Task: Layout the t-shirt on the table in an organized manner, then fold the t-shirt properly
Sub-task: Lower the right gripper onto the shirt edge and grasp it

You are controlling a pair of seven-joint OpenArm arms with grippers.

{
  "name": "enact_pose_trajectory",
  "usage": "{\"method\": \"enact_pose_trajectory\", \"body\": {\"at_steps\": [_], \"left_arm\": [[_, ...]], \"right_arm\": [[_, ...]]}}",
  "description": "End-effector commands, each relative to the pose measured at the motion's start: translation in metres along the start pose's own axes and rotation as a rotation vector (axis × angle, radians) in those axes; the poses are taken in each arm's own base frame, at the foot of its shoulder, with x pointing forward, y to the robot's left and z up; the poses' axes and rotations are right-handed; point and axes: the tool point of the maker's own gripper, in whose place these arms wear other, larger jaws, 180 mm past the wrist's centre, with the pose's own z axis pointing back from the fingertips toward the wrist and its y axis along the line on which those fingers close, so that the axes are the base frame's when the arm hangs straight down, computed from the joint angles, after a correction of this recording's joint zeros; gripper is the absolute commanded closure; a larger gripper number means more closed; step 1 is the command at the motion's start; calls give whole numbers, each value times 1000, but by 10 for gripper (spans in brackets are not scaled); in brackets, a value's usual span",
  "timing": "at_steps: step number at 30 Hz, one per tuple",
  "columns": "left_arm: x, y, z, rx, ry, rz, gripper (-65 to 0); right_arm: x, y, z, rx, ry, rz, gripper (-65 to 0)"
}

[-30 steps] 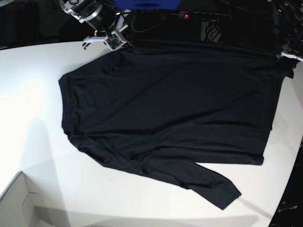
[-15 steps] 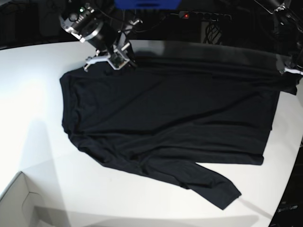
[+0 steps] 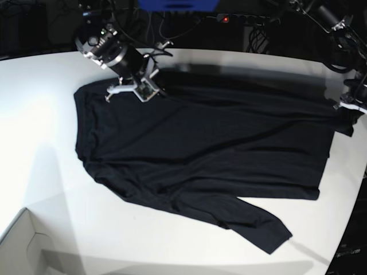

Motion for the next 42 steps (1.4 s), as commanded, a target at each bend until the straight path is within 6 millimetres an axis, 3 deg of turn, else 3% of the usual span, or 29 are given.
{"method": "enact_pose_trajectory", "body": {"at_steps": [1,10,21,28,32,35,39,42], "left_arm": [[28,2,1,0,-81,-13,-1],[51,-3,-11,15,-111,-44,-1],[48,-5,-48,10,-53,11,-1],[57,-26,-68,-30,-32,-20,-1],[59,-36,-73,-51,-29,-41,-1],[60,-37,-73,-55,-29,-44,-1],[67,-39,-75,-59,-48,-41,-1],[62,-41,-83,-75,-72,-2,-1]], "right_arm": [[15,-5,0,-8,-58,1,0],[35,-27,-19,-25,-99,29,0],[30,-52,-34,-37,-69,55,0],[37,-58,-36,-44,-82,69,0],[30,-59,-42,-34,-62,55,0],[23,-58,-45,-26,-47,44,0],[30,-62,-47,-32,-61,51,0],[31,-62,-47,-32,-63,51,0]]}}
